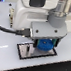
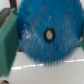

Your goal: Insert the blue gear onto the right peg, followed by the red gear

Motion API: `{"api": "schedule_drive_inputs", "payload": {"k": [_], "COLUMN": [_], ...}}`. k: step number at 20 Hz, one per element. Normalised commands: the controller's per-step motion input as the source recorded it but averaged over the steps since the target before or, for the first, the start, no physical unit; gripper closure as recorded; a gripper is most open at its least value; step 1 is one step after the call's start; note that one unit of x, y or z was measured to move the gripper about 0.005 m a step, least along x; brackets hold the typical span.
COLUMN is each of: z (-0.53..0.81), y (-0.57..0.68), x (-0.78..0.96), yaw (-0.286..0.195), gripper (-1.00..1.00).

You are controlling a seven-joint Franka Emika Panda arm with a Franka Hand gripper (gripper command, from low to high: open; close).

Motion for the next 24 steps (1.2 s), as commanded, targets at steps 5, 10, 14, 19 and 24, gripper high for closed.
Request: {"api": "schedule_drive_inputs", "payload": {"k": [5,10,14,19,24], "z": [0.41,0.37,0.13,0.02,0.04], "y": [0.09,0.12,0.3,0.46,0.48], "x": [-0.08,-0.42,-0.57,-0.59,-0.56], "yaw": [0.0,0.0,0.0,0.0,0.0], "gripper": [-1.0,-1.0,-1.0,-1.0,-1.0]}}
